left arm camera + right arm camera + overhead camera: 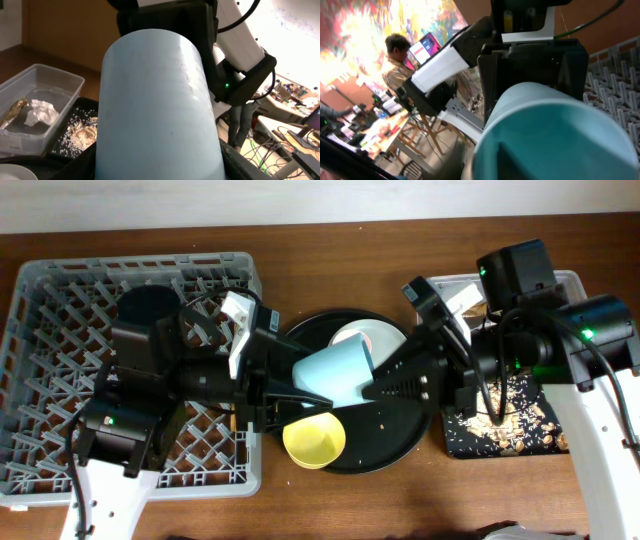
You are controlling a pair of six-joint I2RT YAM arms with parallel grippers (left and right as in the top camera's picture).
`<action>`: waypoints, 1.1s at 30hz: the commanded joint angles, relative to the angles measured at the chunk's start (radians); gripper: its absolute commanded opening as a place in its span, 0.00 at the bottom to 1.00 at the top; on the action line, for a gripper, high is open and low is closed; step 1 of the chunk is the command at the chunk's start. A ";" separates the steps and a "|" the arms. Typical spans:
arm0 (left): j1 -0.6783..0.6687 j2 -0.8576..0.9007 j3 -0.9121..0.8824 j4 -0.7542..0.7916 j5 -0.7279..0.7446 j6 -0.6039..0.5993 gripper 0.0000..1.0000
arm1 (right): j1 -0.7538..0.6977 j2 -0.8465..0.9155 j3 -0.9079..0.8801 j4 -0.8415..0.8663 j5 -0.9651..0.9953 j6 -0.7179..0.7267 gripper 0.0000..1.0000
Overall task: Sort waste into correct bins and load items into the dishwasher rack
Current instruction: 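Place the blue cup upside down in the dish rack with the left gripper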
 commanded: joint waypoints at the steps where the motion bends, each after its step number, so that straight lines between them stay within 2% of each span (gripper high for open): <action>1: -0.016 -0.005 0.008 0.012 0.006 0.004 0.47 | -0.022 -0.002 0.002 0.000 0.067 0.000 0.51; 4: -0.016 -0.017 0.008 0.012 0.006 0.004 0.47 | -0.134 -0.002 0.002 -0.001 0.031 0.003 0.52; 5: -0.016 -0.018 0.008 0.012 0.006 0.004 0.47 | -0.142 -0.002 0.002 -0.008 0.032 0.003 0.41; 6: -0.016 -0.018 0.008 0.012 0.006 0.004 0.47 | -0.129 -0.002 0.002 -0.016 0.052 0.003 0.23; 7: -0.016 -0.018 0.008 0.013 0.006 0.004 0.47 | -0.113 -0.002 0.002 -0.019 0.089 0.003 0.11; 8: -0.016 -0.018 0.008 0.013 0.006 0.004 0.47 | -0.079 -0.002 0.000 -0.028 0.137 0.003 0.04; 10: -0.016 -0.018 0.008 0.034 0.006 -0.017 0.47 | -0.049 -0.002 -0.004 -0.055 0.160 0.003 0.04; 11: -0.016 -0.018 0.008 0.095 0.005 -0.064 0.47 | -0.017 -0.002 -0.033 -0.076 0.211 0.003 0.04; 17: 0.016 -0.018 0.008 0.101 0.005 -0.067 0.47 | -0.015 -0.002 -0.083 -0.124 0.252 0.002 0.05; 18: 0.040 -0.018 0.008 0.101 0.005 -0.075 0.46 | -0.022 -0.002 -0.080 -0.123 0.251 0.003 0.08; 20: 0.096 -0.018 0.008 0.097 0.005 -0.075 0.46 | -0.082 -0.002 -0.047 -0.124 0.253 0.007 0.10; 23: 0.216 -0.017 0.008 0.045 -0.016 -0.075 0.46 | -0.250 -0.002 -0.010 -0.124 0.281 0.041 0.10; 24: 0.261 -0.018 0.008 0.004 -0.104 -0.074 0.45 | -0.299 -0.002 -0.010 -0.124 0.329 0.067 0.09; 26: 0.331 -0.015 0.008 -0.109 -0.441 -0.074 0.41 | -0.349 -0.002 -0.010 -0.124 0.472 0.112 0.10; 27: 0.337 -0.008 0.008 -0.169 -0.670 -0.074 0.38 | -0.350 -0.002 -0.013 -0.125 0.572 0.116 0.13; 28: 0.336 0.005 0.008 -0.202 -0.811 -0.074 0.36 | -0.347 -0.001 -0.015 -0.125 0.613 0.116 0.17; 29: 0.337 0.020 0.008 -0.215 -0.880 -0.074 0.35 | -0.348 -0.001 -0.019 -0.124 0.634 0.115 0.20; 32: 0.336 0.134 0.008 -0.213 -0.991 -0.074 0.36 | -0.348 0.004 -0.049 -0.108 0.634 0.115 0.43; 33: 0.336 0.193 0.008 -0.202 -1.018 -0.074 0.35 | -0.348 0.004 -0.066 -0.107 0.639 0.115 0.44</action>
